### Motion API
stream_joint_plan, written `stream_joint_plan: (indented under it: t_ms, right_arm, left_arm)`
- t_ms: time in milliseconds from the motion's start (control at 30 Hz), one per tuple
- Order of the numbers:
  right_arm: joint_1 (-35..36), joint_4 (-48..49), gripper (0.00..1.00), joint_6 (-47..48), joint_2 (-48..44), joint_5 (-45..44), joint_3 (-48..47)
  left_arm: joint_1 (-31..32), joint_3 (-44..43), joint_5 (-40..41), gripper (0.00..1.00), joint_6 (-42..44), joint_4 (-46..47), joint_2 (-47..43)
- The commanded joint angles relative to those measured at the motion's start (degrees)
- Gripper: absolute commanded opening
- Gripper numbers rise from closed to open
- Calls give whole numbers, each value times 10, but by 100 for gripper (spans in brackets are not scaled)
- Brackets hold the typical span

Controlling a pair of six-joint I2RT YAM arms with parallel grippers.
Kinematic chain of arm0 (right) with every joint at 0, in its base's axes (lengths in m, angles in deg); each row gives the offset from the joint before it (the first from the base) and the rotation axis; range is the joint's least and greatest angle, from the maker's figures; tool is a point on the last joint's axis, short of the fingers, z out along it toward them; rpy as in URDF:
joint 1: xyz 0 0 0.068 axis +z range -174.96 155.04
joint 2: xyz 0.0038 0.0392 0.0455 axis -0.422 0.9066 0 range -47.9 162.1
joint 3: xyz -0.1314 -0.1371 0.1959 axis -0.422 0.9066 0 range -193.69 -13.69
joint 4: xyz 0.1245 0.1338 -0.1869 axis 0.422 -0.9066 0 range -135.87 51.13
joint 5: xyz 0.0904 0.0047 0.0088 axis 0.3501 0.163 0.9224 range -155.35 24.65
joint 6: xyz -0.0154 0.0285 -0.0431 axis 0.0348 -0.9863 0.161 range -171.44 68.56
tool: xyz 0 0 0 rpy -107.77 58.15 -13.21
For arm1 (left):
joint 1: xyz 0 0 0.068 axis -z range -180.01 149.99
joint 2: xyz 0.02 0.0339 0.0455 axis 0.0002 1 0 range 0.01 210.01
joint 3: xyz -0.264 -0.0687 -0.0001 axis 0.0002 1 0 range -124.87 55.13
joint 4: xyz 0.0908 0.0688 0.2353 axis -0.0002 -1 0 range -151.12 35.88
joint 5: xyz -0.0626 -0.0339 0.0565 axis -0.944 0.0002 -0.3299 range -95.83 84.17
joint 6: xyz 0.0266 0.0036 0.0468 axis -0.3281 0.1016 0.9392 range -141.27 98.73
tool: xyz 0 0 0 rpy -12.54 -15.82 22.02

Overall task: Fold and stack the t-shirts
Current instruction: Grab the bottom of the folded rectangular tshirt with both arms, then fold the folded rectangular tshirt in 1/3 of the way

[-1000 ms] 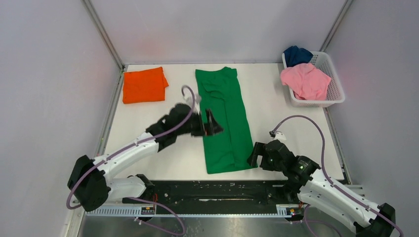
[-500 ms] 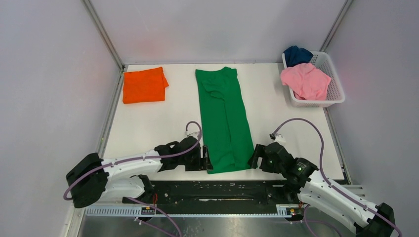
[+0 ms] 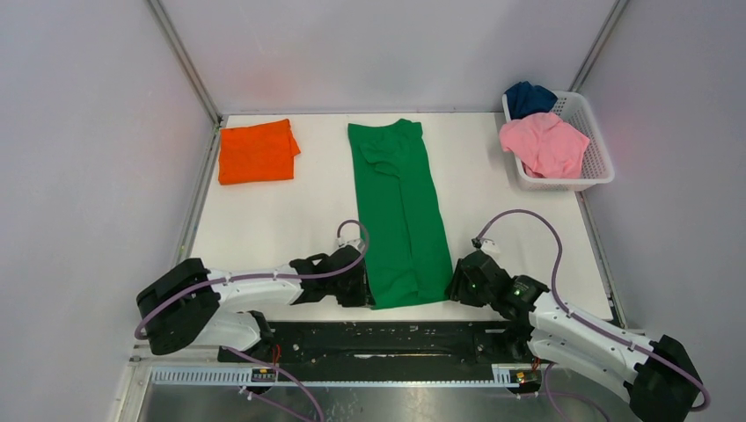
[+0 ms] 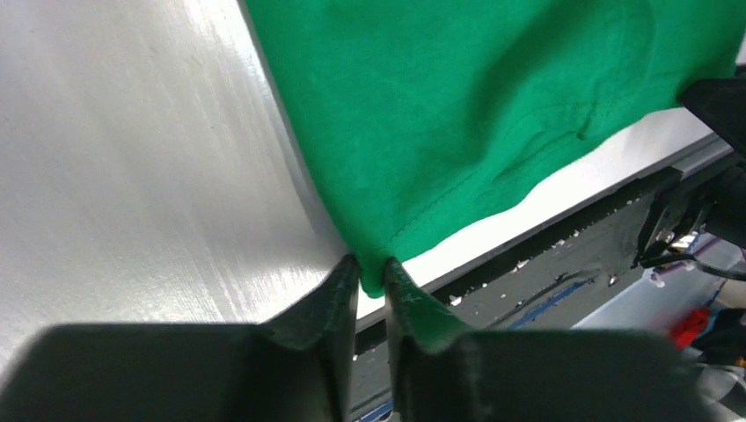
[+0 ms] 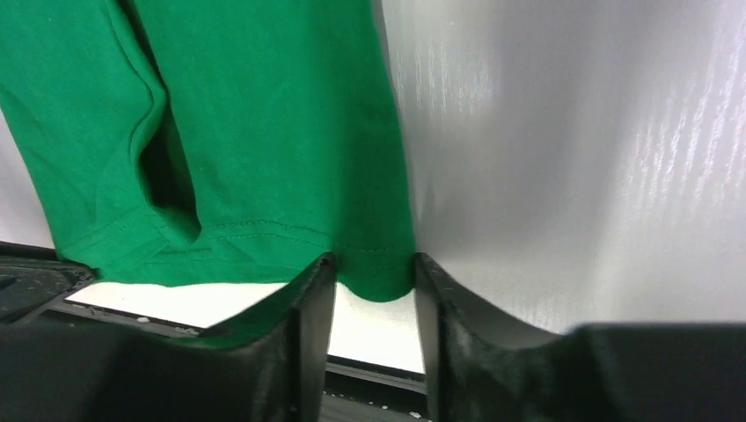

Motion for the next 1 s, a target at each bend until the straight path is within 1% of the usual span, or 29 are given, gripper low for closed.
stream_joint_plan:
  t_ms: [0, 33, 100, 133, 233, 300, 400, 467, 533, 667, 767, 867, 967]
  right_arm:
    - [-2, 9, 34, -11, 3, 26, 8]
    - [-1, 2, 27, -12, -3, 36, 8]
    - [-1, -15, 17, -8, -26, 66, 13]
    - [-1, -23, 14, -7, -45, 85, 16]
    - [-1, -56, 9, -8, -95, 148, 21]
    - [-1, -73, 6, -15, -130, 169, 20]
    - [-1, -60, 4, -21, -168, 173, 10]
    - [-1, -37, 3, -21, -168, 159, -6]
    - [-1, -13, 3, -15, -147, 132, -27]
    - [-2, 24, 2, 11, -62, 53, -94]
    - [-17, 37, 2, 49, 20, 14, -163]
    - [-63, 60, 2, 76, 98, 38, -224]
    - [-121, 100, 2, 84, 185, 87, -267]
  left_arm:
    - [5, 5, 4, 6, 3, -2, 1]
    - [5, 8, 1, 0, 3, -2, -5]
    - [8, 16, -2, 0, 3, -8, -30]
    - [9, 20, -5, 0, 2, -15, -43]
    - [16, 29, -19, 0, -4, -34, -94]
    - [19, 32, -27, 0, -7, -39, -129]
    - [19, 19, -24, 0, 0, -47, -157]
    - [9, 3, -21, 0, 10, -40, -158]
    - [-19, -11, -32, 0, 20, -23, -147]
    - [-112, -25, -86, 0, 32, 64, -107]
    - [-170, -75, -119, 0, 58, 74, -54]
    - [-217, -131, -152, 0, 82, 59, 7]
    - [-260, -190, -155, 0, 103, 23, 59]
